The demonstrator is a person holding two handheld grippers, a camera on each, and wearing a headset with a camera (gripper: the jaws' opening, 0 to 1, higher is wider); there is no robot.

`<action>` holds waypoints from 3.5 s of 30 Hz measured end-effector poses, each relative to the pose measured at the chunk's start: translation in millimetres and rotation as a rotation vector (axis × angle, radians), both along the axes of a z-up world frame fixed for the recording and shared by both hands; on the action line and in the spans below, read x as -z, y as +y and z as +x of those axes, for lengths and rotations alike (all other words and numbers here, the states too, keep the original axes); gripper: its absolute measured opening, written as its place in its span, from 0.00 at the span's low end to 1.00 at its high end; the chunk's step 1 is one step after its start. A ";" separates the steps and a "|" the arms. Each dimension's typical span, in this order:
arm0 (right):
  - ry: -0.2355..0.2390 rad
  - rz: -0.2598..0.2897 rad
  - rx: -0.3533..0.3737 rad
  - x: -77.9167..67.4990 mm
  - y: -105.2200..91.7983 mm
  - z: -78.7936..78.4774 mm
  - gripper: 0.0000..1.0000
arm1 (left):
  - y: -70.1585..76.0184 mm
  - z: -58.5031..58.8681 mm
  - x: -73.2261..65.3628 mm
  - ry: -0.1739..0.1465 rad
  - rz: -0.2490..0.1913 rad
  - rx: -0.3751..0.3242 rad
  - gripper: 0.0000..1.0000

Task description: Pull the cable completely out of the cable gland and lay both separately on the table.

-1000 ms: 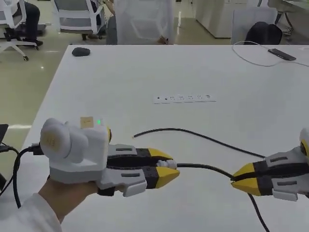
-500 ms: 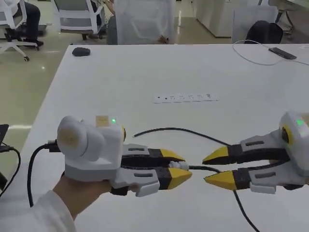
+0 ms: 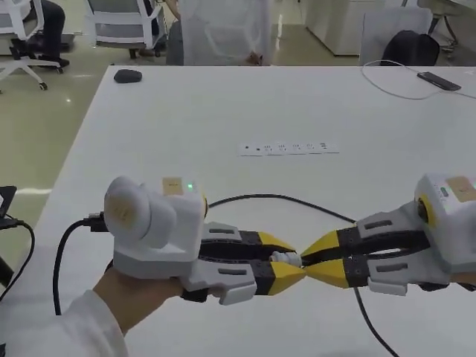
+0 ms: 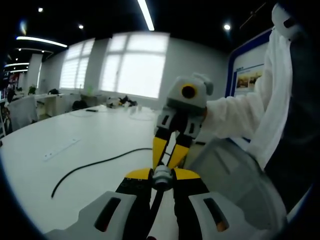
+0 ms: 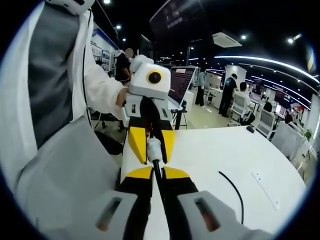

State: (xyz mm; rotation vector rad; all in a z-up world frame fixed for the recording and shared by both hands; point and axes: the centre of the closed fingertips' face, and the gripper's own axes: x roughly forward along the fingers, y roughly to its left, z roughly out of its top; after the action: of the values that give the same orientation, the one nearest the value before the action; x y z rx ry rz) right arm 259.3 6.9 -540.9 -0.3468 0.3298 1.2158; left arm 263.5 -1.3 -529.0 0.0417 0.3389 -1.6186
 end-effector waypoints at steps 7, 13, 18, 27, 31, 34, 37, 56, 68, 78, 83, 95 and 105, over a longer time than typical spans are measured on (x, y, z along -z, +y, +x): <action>0.008 -0.009 -0.007 5.9 -2.4 -2.3 0.05 | 1.0 -1.9 2.9 -0.006 0.013 0.004 0.16; 0.029 -0.025 0.013 14.1 -15.0 -3.2 0.05 | 9.2 1.0 6.4 -0.002 0.023 -0.007 0.16; 0.041 -0.038 0.032 18.6 -25.2 -4.5 0.05 | 16.5 5.0 8.3 0.001 0.030 -0.027 0.16; 0.051 -0.034 0.077 19.0 -36.1 -6.9 0.04 | 23.8 13.5 2.5 0.036 -0.011 -0.065 0.16; 0.056 -0.038 0.080 20.3 -35.8 -6.3 0.04 | 21.4 11.2 3.8 0.032 -0.005 -0.055 0.16; 0.058 -0.040 0.078 21.7 -35.5 -6.0 0.05 | 20.5 10.2 4.4 0.025 0.000 -0.050 0.16; 0.060 -0.044 0.084 24.7 -38.4 -3.7 0.05 | 21.5 11.2 5.6 0.025 0.004 -0.053 0.16; 0.142 -0.073 0.216 70.2 -91.9 3.2 0.04 | 33.1 18.6 6.2 0.021 0.010 -0.092 0.16; 0.201 -0.100 0.388 124.9 -108.6 38.4 0.04 | 31.9 15.6 12.2 0.033 0.021 -0.092 0.16; 0.304 -0.140 0.435 181.7 -101.7 53.5 0.05 | 32.0 14.8 16.0 0.036 0.033 -0.095 0.16; 0.348 -0.157 0.454 201.6 -95.0 49.3 0.05 | 34.7 17.4 13.3 0.037 0.024 -0.113 0.16; 0.374 -0.120 0.490 203.8 -90.7 50.6 0.05 | 37.6 20.4 22.4 0.053 0.034 -0.137 0.16; 0.320 -0.075 0.496 171.6 -102.8 50.7 0.15 | 26.0 32.5 78.9 0.052 0.136 -0.192 0.17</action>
State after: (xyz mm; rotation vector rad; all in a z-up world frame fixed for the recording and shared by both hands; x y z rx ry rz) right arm 310.0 -95.9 -712.5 -0.1190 0.6952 0.7677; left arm 296.0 24.7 -607.9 0.0686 0.4790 -1.4069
